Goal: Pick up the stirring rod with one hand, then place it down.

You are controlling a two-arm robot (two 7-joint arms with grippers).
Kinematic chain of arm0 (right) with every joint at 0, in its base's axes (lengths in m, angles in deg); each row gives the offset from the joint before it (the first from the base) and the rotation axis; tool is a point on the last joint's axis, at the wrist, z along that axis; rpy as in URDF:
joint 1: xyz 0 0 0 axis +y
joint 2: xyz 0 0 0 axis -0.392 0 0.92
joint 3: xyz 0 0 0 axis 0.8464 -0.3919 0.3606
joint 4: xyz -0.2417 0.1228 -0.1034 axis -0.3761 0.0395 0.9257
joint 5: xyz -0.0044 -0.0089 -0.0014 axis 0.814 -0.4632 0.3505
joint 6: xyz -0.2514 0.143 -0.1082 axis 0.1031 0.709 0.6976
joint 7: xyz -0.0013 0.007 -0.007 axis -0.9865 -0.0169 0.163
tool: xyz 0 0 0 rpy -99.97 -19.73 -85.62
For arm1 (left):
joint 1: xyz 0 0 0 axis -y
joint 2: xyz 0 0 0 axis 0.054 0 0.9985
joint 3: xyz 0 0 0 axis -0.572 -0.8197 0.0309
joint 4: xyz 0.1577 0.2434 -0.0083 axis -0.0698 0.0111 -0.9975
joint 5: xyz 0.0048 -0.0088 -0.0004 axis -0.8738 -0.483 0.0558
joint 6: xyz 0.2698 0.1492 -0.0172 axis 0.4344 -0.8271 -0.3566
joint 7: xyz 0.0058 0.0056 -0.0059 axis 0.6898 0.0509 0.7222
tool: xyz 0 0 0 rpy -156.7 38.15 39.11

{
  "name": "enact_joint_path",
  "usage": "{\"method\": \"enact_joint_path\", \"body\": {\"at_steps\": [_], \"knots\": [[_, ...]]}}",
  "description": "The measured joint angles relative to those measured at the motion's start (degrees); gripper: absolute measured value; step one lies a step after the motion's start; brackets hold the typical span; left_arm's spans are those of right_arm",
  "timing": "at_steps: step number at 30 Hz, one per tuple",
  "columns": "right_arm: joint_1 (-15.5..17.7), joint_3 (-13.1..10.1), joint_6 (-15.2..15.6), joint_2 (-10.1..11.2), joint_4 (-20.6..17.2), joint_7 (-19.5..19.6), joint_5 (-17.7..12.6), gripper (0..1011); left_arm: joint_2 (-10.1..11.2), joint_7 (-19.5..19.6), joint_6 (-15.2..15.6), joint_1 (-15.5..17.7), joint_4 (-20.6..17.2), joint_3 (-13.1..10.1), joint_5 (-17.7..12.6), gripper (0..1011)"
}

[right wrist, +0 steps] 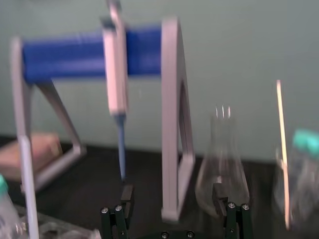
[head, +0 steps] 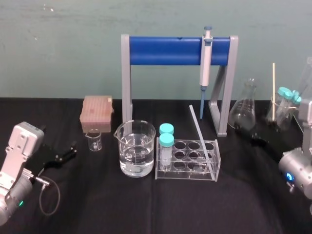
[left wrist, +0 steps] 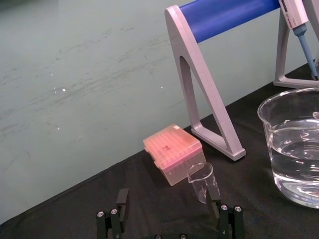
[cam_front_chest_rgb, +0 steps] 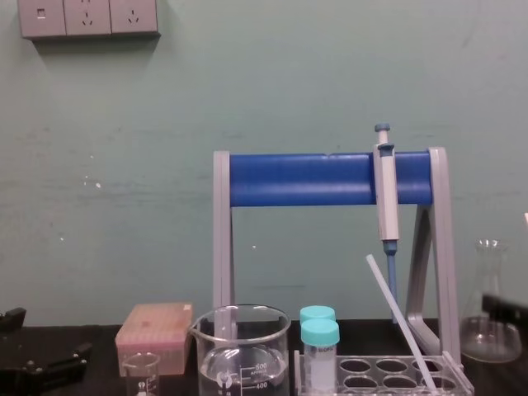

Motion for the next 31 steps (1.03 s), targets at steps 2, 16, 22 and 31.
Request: {"method": "enact_joint_path", "body": {"at_steps": [2, 16, 22, 31], "knots": [[0.3, 0.1, 2.2, 0.1, -0.2, 0.5, 0.4, 1000, 0.0, 0.0, 0.0, 0.0, 0.0, 0.0, 0.0, 1000], [0.0, 0.4, 4.1, -0.2, 0.4, 1.5, 2.0, 1000, 0.0, 0.0, 0.0, 0.0, 0.0, 0.0, 0.0, 1000], [0.0, 0.4, 4.1, -0.2, 0.3, 1.5, 1.9, 1000, 0.0, 0.0, 0.0, 0.0, 0.0, 0.0, 0.0, 1000], [0.1, 0.4, 4.1, -0.1, 0.3, 1.4, 1.7, 1000, 0.0, 0.0, 0.0, 0.0, 0.0, 0.0, 0.0, 1000]]}}
